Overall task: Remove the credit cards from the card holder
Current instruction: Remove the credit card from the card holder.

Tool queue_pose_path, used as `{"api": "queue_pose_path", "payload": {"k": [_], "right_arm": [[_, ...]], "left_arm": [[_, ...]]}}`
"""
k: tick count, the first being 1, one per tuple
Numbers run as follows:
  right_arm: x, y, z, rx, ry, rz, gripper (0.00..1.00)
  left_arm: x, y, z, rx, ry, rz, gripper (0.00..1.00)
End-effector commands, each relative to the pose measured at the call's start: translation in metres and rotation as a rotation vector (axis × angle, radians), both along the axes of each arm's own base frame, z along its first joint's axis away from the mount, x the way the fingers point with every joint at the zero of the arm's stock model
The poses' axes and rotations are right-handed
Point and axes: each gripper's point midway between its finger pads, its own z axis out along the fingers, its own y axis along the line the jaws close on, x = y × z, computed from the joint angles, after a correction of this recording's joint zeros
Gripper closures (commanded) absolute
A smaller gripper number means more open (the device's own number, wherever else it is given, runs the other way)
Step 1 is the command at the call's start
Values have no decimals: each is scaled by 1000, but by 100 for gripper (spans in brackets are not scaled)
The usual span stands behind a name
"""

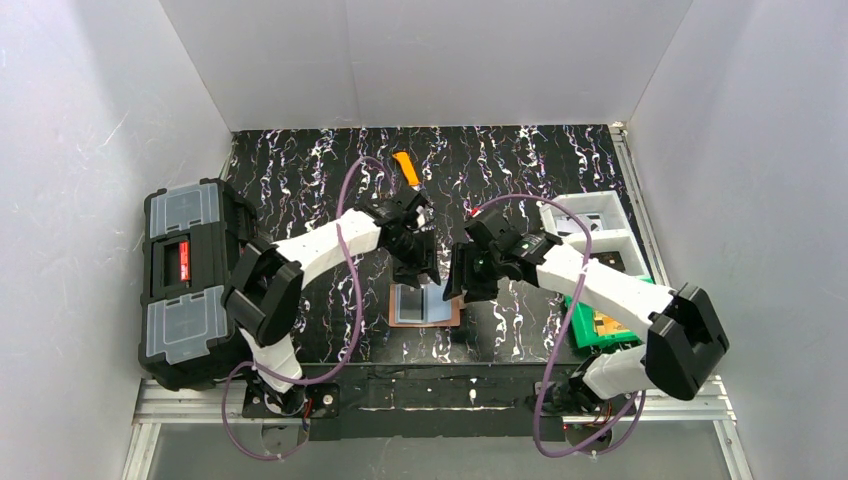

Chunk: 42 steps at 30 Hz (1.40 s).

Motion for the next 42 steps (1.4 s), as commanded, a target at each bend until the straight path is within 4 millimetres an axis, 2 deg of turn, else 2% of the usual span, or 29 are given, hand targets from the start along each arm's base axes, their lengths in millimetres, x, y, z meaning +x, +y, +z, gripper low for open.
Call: {"api": "queue_pose_path", "payload": {"k": [1, 6, 14, 23, 33, 37, 42], "right_arm": [[13, 32, 24, 118, -8, 33, 42], [19, 57, 17, 163, 48, 72, 49], [26, 82, -29, 189, 160, 76, 63], [32, 75, -64, 181, 221, 24, 69], [23, 73, -95, 187, 295, 16, 71], [20, 74, -103, 196, 319, 14, 72], [20, 78, -106, 221, 339, 16, 74]], "left_arm": [[3, 39, 23, 62, -53, 25, 50], [0, 62, 17, 91, -43, 41, 61], [0, 72, 3, 106, -27, 36, 74], [-6, 72, -26, 116, 20, 19, 82], [-13, 76, -53, 154, 81, 35, 88], [-16, 76, -59, 168, 97, 44, 89], [-21, 78, -64, 220, 124, 55, 90]]}}
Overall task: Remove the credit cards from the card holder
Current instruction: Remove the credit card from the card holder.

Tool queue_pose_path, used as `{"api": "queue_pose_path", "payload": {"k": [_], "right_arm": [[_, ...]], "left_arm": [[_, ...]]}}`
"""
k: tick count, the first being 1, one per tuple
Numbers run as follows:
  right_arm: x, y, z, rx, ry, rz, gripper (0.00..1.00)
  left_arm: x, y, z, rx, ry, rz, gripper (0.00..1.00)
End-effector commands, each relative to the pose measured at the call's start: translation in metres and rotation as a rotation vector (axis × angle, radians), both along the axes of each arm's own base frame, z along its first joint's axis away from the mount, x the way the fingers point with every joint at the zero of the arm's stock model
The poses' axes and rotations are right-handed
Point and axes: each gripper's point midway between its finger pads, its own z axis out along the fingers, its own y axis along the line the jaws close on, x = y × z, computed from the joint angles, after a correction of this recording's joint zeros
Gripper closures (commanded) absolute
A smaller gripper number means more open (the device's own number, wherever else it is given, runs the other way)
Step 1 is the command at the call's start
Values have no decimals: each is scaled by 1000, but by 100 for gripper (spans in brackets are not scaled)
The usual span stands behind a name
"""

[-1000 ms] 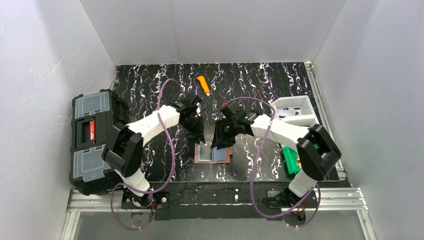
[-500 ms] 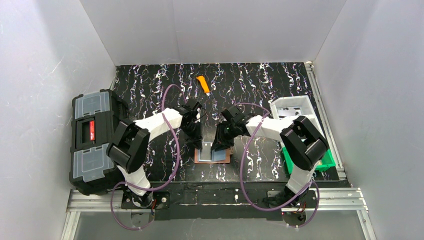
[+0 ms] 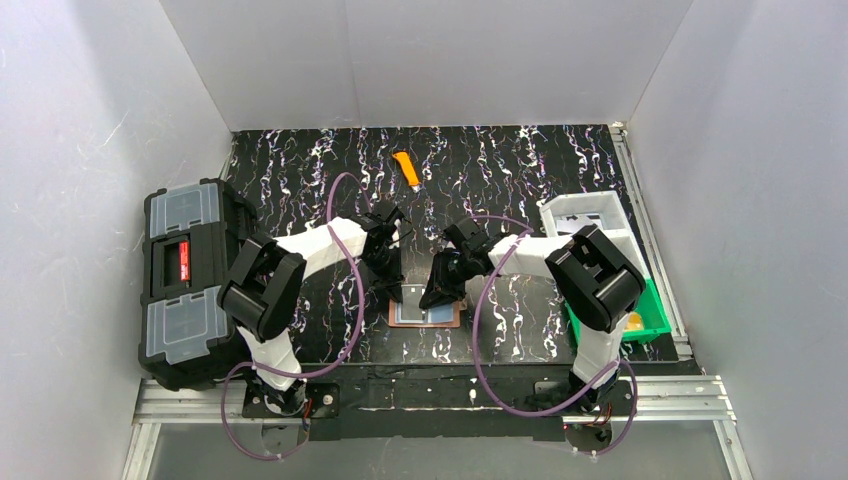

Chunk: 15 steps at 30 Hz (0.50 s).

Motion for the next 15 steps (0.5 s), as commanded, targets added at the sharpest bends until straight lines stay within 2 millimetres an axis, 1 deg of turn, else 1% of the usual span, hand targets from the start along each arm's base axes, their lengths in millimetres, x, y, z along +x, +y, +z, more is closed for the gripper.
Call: {"api": "queue_pose_path", "payload": {"k": [1, 4, 6, 8, 9, 11, 15], "right_arm": [[-3, 5, -12, 18, 20, 1, 75], [-1, 5, -9, 33, 17, -1, 76], [-1, 5, -8, 47, 20, -9, 78], [-1, 3, -5, 67, 28, -19, 82], [-2, 2, -4, 70, 35, -22, 83], [2, 3, 1, 91, 13, -26, 83], [4, 5, 9, 116, -7, -22, 81]], "left_arm": [[-15, 7, -18, 88, 64, 11, 91], [-17, 10, -22, 120, 77, 30, 94], [-18, 13, -22, 136, 77, 42, 97], [-17, 14, -22, 144, 73, 48, 99], [-18, 14, -22, 146, 75, 51, 100], [-18, 13, -21, 146, 78, 52, 100], [-17, 11, -20, 154, 80, 59, 100]]}}
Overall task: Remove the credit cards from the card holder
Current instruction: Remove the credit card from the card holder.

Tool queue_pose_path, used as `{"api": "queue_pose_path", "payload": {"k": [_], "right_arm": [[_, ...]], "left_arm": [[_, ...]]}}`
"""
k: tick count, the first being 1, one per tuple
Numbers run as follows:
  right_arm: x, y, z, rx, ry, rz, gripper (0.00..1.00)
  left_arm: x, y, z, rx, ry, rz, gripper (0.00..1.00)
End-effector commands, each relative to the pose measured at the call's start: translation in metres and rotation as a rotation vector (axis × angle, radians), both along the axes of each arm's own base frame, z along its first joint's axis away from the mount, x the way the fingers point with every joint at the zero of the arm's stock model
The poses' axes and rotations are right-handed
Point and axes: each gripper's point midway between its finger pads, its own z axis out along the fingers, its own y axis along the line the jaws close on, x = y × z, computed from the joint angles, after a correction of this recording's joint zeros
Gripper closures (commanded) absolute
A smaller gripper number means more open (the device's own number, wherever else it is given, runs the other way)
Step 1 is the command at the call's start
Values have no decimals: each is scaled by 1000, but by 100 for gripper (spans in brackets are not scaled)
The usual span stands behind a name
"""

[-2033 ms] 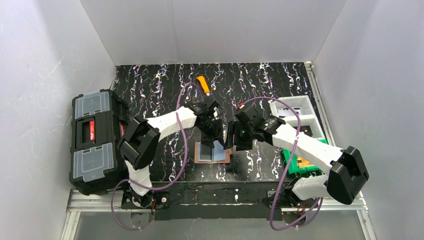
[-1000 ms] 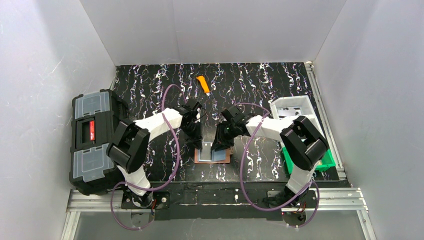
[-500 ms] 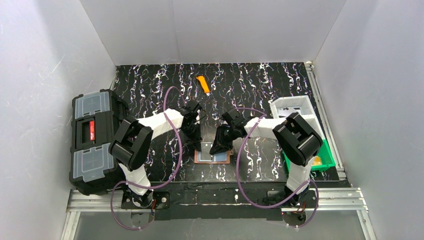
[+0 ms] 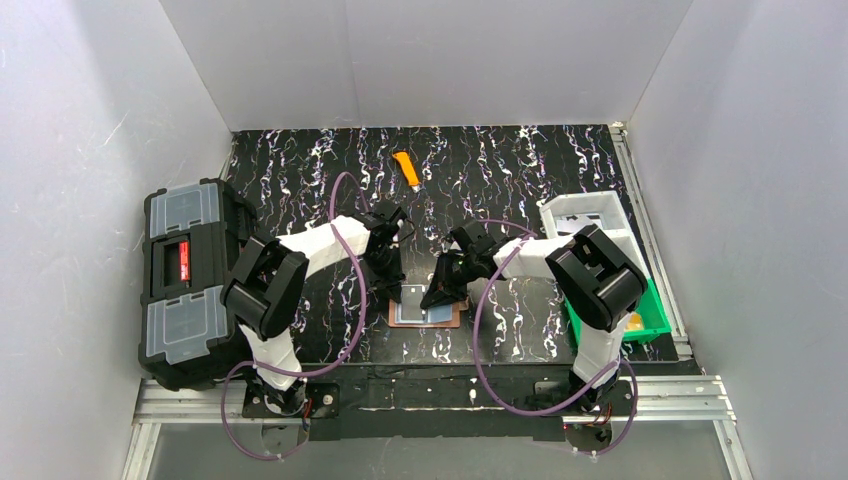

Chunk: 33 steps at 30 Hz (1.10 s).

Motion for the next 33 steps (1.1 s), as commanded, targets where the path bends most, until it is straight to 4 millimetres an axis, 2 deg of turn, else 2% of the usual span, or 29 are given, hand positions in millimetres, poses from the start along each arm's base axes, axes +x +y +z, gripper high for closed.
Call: {"api": "queue_pose_path", "payload": {"k": [1, 5, 9, 13, 20, 27, 33], "right_arm": [[4, 7, 10, 44, -52, -3, 80], [5, 8, 13, 50, -52, 0, 80], [4, 6, 12, 40, -53, -8, 93], [5, -5, 5, 8, -53, -35, 99], [6, -28, -5, -32, -59, -82, 99], [5, -32, -10, -29, -53, -92, 98], [6, -23, -3, 35, -50, -84, 81]], "left_arm": [[-17, 8, -19, 99, 60, -6, 100], [-18, 9, -18, 112, 61, 9, 100], [-18, 14, -17, 132, 55, 21, 100], [-18, 22, -16, 169, 51, 40, 100], [-17, 30, -17, 204, 52, 56, 100], [-21, 32, -19, 204, 65, 64, 100], [-25, 31, -24, 192, 83, 67, 100]]}}
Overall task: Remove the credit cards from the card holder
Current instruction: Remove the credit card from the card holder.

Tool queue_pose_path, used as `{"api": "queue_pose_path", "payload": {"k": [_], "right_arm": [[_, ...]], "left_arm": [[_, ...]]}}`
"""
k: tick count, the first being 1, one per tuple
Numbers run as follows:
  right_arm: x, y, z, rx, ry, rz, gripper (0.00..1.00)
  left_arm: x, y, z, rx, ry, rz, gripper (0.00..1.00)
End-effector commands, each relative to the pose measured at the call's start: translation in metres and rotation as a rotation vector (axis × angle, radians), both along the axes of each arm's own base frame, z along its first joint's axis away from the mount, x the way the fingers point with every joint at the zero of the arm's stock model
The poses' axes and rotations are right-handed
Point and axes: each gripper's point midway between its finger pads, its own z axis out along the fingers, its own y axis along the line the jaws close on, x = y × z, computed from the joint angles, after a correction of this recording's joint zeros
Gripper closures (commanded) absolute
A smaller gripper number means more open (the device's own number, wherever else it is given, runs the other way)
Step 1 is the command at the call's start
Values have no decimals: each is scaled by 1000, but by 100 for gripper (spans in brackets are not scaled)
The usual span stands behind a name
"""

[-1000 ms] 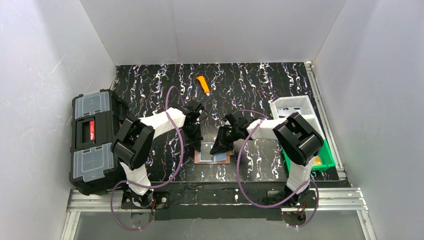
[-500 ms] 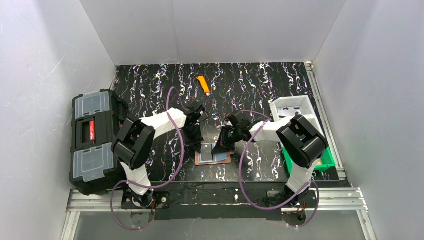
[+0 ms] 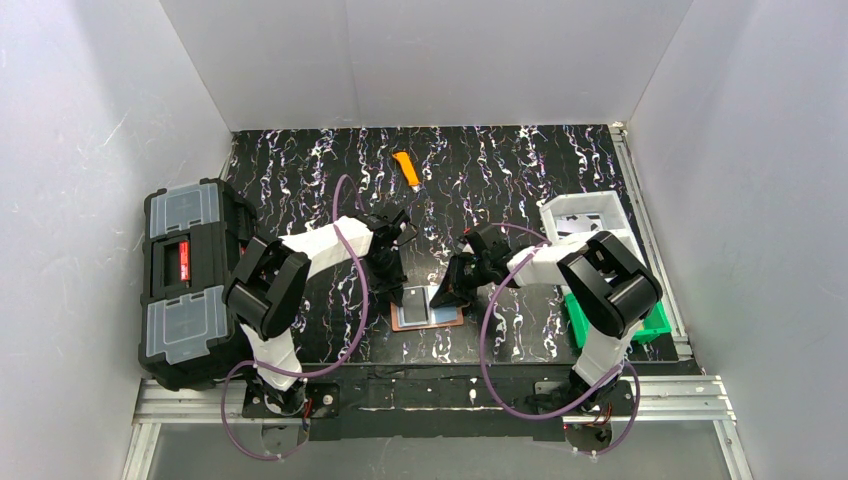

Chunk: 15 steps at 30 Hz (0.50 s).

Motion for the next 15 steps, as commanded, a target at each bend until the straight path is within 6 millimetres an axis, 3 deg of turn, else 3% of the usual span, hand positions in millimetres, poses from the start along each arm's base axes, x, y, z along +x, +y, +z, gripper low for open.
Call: {"api": "queue_pose_path", "payload": {"k": [1, 15], "right_arm": [[1, 2, 3, 35, -4, -11, 81], [-3, 15, -2, 152, 39, -17, 84]], "left_arm": [[-18, 30, -24, 136, 53, -1, 100], [-30, 28, -45, 112, 88, 7, 100]]}}
